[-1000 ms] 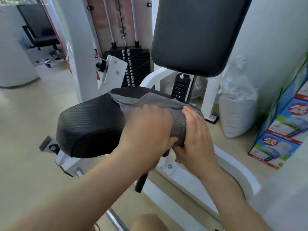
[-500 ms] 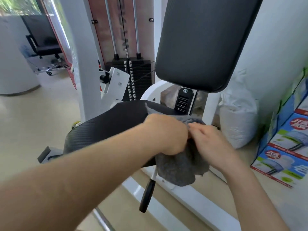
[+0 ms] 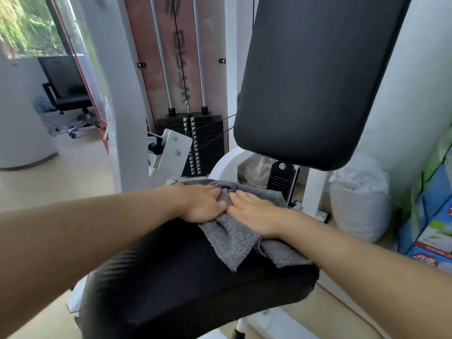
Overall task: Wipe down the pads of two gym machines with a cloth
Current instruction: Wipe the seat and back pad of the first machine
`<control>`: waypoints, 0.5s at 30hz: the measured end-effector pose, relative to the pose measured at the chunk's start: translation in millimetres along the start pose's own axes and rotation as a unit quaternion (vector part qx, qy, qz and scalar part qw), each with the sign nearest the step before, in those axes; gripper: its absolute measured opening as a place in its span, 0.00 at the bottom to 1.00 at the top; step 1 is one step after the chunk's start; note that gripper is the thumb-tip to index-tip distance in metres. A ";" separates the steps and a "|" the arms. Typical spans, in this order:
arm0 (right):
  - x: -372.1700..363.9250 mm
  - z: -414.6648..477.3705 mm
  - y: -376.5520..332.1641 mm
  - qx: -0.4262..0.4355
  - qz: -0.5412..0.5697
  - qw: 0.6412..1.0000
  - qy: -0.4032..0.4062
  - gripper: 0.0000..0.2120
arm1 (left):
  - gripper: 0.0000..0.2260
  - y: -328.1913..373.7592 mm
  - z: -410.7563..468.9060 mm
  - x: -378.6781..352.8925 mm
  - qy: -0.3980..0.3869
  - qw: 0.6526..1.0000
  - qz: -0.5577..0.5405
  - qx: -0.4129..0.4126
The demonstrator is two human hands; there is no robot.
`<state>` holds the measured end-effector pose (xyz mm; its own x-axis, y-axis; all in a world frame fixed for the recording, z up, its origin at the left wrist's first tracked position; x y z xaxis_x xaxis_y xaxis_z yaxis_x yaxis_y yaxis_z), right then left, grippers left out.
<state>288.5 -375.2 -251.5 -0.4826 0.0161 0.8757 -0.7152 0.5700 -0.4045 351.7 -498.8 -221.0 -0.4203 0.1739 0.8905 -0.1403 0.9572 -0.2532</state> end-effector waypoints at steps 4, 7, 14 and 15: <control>5.9 29.9 3.4 -0.009 -0.021 1.000 -0.003 0.26 | 0.30 -24.2 47.5 -7.2 -0.014 0.998 -0.035 -0.049; 3.1 60.7 5.1 -0.015 -0.010 1.000 0.026 0.22 | 0.26 -39.5 74.7 -13.0 0.012 0.990 -0.122 -0.065; 9.5 110.5 8.3 -0.057 0.074 0.994 0.060 0.21 | 0.17 -59.7 106.9 -22.6 0.019 0.948 -0.316 -0.029; 10.5 113.0 7.3 -0.059 0.080 0.993 0.063 0.21 | 0.16 -58.7 103.5 -22.2 0.013 0.945 -0.325 -0.028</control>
<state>221.1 -463.7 -275.0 -0.5131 0.2128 0.8315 -0.5658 0.6447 -0.5141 276.5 -582.8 -265.0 -0.2395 -0.4502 0.8602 -0.3140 0.8743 0.3702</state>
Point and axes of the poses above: each hand's wrist, its own z-axis towards the middle knuckle, its own x-axis out of the back of the hand, y = z × x, the point moved 1 cm from there along z, towards the middle knuckle, and after that the axes turned 9 degrees about z, right-handed, at the moved point
